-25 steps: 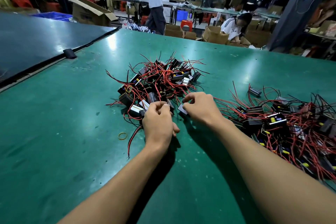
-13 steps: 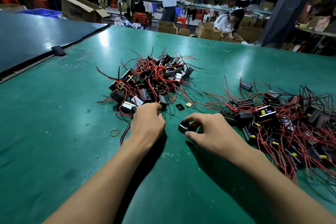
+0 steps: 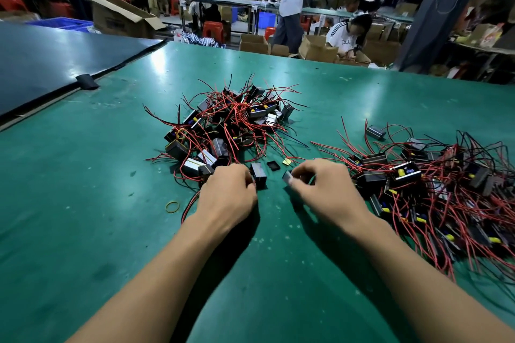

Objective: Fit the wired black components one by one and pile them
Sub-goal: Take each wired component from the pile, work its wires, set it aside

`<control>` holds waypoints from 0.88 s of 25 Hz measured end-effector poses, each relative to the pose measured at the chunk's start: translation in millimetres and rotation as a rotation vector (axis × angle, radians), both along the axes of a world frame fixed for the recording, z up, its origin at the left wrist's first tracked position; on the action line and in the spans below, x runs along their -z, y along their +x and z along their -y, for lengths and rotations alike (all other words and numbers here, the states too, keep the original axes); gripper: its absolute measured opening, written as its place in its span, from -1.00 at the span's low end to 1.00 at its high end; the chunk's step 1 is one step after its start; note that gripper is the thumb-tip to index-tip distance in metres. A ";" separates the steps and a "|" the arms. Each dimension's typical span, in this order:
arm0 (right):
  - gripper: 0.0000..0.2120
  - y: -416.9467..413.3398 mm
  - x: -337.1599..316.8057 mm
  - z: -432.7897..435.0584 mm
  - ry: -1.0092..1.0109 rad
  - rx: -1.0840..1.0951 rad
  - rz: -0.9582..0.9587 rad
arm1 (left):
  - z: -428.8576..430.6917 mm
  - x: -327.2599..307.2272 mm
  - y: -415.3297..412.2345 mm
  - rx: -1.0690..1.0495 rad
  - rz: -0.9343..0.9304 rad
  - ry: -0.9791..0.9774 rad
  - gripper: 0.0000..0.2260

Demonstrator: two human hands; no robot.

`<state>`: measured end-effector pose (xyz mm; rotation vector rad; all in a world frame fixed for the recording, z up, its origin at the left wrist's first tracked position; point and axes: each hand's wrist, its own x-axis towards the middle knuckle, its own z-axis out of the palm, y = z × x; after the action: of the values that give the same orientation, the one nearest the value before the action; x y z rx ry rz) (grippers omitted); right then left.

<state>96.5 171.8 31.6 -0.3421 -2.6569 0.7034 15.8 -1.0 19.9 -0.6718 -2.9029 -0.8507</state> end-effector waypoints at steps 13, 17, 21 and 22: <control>-0.85 -67.6 -10.8 -26.6 -0.141 0.216 -0.007 | -16.1 3.2 26.9 0.224 -0.147 -0.060 -0.56; -0.83 -53.3 -9.8 -11.6 -0.384 0.243 0.126 | -15.8 -1.5 23.6 0.228 0.108 0.058 -0.71; -0.83 -21.8 -18.0 -1.4 -0.317 -0.036 0.473 | -8.6 -10.7 16.6 0.293 0.652 0.270 -0.97; -0.86 -15.6 -18.5 -1.4 -0.310 -0.065 0.496 | -7.7 -11.2 16.3 0.266 0.742 0.337 -0.93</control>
<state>80.9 173.1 50.1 -0.5804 -3.0255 1.1894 32.1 6.8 31.0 -0.8615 -3.1424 -1.9314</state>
